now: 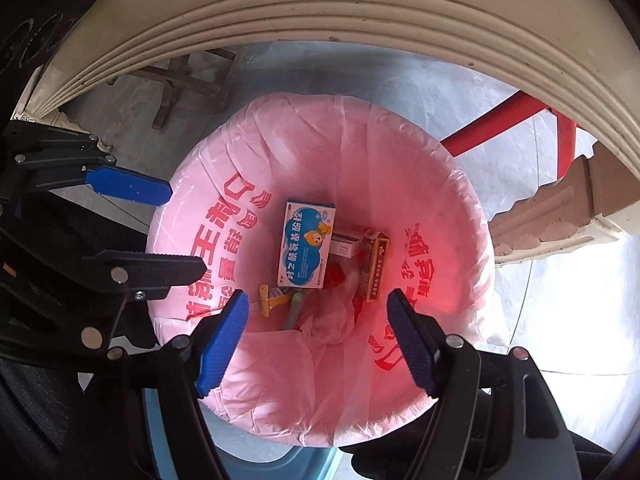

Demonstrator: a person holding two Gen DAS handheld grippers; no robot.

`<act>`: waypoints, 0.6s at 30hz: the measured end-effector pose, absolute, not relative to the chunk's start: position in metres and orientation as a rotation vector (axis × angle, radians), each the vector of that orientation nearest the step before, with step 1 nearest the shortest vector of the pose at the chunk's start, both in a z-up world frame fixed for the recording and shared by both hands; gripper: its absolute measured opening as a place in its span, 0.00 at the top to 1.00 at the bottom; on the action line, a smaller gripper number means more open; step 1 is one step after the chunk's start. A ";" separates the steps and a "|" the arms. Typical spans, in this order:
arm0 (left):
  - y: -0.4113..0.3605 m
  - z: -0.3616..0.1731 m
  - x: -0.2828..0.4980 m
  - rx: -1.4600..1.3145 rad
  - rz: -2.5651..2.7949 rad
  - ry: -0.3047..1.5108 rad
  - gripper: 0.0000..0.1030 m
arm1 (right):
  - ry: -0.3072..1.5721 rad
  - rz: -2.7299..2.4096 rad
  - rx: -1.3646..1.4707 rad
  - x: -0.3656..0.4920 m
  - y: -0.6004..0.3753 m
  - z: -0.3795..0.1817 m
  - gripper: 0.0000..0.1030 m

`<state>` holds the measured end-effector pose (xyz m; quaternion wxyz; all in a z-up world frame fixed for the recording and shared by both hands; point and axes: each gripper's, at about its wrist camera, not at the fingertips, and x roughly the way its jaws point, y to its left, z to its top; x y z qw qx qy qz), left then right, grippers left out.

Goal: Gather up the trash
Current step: 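Open both tools over the pink bin to drop medicine box and red cube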

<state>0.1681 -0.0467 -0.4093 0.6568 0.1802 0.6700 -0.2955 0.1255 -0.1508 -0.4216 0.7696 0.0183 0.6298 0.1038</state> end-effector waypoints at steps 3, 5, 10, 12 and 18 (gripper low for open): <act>-0.048 -0.403 0.166 0.402 -0.654 1.509 0.42 | 1.372 0.220 0.041 0.125 -0.155 -0.418 0.32; -0.050 -0.397 0.162 0.395 -0.631 1.492 0.42 | 1.368 0.207 0.039 0.122 -0.156 -0.412 0.32; -0.055 -0.354 0.151 0.346 -0.549 1.363 0.42 | 1.316 0.155 0.071 0.113 -0.170 -0.379 0.32; -0.056 -0.335 0.146 0.291 -0.509 1.311 0.42 | 1.281 0.122 0.074 0.110 -0.177 -0.364 0.32; -0.059 -0.267 0.131 0.196 -0.399 1.146 0.33 | 1.116 0.022 0.061 0.096 -0.198 -0.296 0.28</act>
